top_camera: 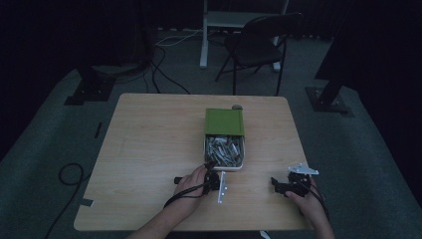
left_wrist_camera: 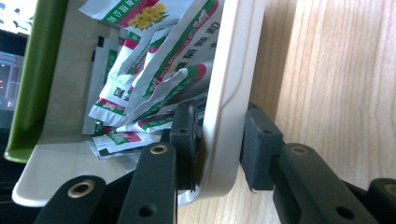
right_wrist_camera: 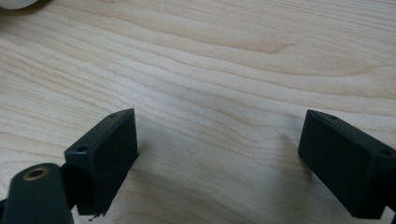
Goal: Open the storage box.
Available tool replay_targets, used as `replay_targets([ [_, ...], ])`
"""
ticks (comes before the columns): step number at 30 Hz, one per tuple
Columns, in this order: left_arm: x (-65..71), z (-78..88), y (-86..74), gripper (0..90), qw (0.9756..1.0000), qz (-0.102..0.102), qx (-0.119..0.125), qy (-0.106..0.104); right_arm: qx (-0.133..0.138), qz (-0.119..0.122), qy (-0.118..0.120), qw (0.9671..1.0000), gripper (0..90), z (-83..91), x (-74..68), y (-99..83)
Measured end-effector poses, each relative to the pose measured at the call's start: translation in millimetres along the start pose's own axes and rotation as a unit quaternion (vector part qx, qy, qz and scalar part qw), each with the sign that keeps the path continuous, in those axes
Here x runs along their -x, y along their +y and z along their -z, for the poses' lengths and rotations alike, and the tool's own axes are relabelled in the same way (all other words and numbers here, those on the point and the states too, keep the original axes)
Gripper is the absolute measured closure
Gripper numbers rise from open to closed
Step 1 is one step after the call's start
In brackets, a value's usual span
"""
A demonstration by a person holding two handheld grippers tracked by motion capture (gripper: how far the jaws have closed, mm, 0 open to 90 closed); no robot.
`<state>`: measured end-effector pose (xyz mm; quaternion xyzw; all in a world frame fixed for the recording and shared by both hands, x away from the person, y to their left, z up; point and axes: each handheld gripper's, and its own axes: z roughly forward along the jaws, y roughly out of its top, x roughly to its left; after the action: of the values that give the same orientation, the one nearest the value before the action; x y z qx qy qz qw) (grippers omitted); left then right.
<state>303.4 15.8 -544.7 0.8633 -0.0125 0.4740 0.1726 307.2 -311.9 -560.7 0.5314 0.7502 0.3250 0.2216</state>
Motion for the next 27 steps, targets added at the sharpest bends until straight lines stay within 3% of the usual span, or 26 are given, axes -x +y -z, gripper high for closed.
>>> replay_targets([
  [27, 18.8, 23.3, -0.6, 70.0, 0.9999, -0.001, 0.009, -0.007, 0.0, 0.0, 0.0, 1.0, 11.5, 0.0, 0.0, 0.0],
])
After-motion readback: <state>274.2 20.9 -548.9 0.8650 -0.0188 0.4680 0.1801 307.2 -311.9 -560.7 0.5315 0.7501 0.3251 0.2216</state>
